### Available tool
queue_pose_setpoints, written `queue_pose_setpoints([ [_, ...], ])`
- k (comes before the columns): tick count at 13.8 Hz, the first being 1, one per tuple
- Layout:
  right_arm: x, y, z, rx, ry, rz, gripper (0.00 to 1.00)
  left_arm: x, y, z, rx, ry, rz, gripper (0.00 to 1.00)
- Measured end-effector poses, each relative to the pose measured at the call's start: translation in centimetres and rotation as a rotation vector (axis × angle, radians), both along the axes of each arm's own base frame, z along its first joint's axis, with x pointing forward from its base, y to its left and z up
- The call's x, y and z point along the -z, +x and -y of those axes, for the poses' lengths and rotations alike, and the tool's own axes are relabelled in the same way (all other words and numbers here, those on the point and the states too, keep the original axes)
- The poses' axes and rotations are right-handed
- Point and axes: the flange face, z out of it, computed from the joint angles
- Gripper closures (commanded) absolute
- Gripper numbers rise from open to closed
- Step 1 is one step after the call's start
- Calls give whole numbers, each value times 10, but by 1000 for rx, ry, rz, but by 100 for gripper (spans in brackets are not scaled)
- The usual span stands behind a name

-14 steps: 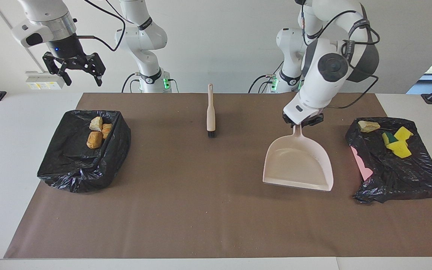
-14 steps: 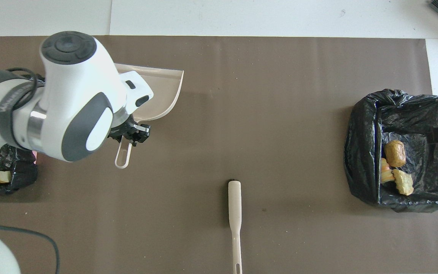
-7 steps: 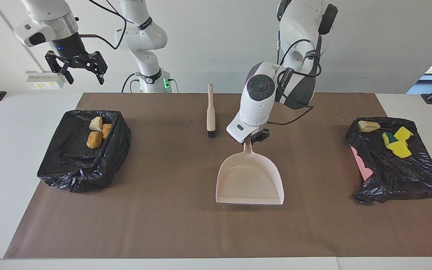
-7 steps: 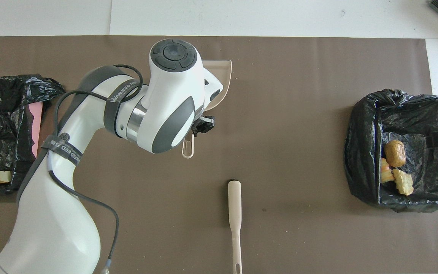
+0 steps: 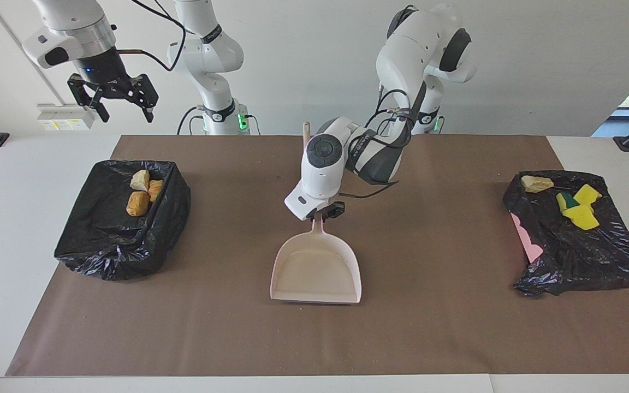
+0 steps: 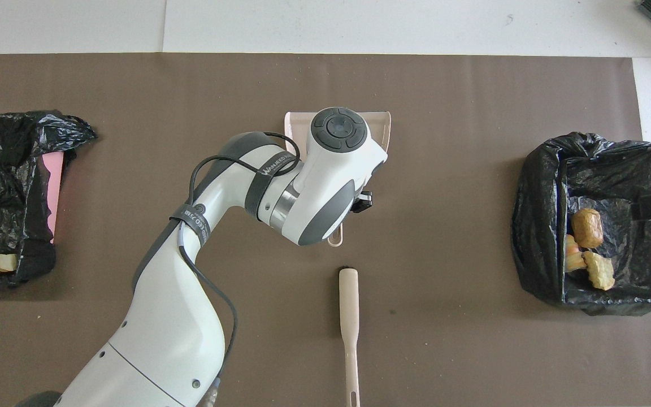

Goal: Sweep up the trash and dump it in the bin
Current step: 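Carry the empty dustpan with the left gripper to the mat center, then release the dustpan on the mat and withdraw the left gripper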

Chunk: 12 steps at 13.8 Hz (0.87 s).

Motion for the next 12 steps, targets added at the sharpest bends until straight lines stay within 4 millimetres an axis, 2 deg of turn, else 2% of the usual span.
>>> queue_pose_setpoints([
  [4,0,0,0,0,0,-1,0,6,-1,5,-16,-35,-21,100],
  [5,0,0,0,0,0,-1,0,7,-1,5,-18,-38,-24,92],
  [6,0,0,0,0,0,0,0,9,-1,5,-20,-40,-23,69],
  [7,0,0,0,0,0,0,0,9,0,6,-21,-44,-18,36],
  [8,0,0,0,0,0,0,0,8,0,6,-21,-47,-15,11],
  [9,0,0,0,0,0,0,0,8,0,6,-21,-49,-12,0],
  [12,0,0,0,0,0,0,0,8,3,3,-4,-17,20,0],
])
